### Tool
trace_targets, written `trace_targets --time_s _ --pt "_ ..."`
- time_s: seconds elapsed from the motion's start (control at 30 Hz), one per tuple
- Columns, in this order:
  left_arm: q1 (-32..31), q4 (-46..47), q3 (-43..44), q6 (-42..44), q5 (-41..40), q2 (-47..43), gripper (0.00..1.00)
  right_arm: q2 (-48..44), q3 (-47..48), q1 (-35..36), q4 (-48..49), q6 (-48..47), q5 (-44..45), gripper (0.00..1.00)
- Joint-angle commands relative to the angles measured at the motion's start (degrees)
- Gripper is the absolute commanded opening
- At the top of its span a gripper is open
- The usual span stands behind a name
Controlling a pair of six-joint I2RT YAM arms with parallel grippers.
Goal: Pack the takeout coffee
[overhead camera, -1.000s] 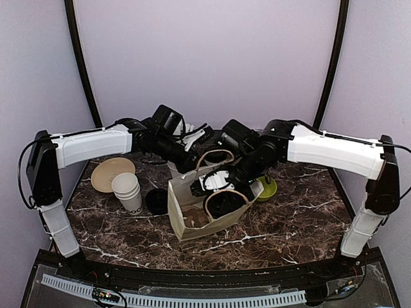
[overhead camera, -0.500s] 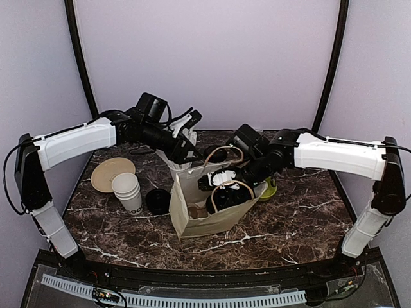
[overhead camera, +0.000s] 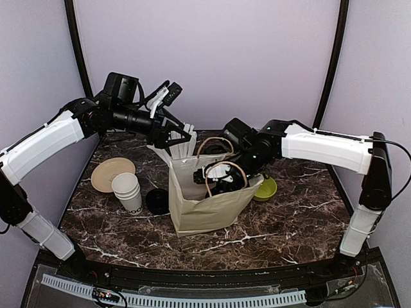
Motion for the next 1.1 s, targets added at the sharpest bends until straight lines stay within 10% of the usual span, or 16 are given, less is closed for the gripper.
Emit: trace_targets --time_s 0.0,0.37,0.67,1.07 --pt "0.2 -2.4 -1.3 0.8 7.6 -1.4 0.71 0.6 3.2 -0.8 -3.4 0.6 1.8 0.64" --pt "-1.4 -2.7 -1.1 2.3 10.8 1.3 0.71 1.0 8.7 -0.7 -7.8 3.5 -1.6 0.98" --pt "-3.2 0.7 0.2 1.1 10.2 4.7 0.64 1.1 11.5 -0.4 -10.8 2.8 -1.9 0.99" --pt "-3.7 6.0 1.6 -2.4 7.3 8.6 0.01 -2.1 11.1 -0.1 -18.3 -6.9 -8.4 0.70"
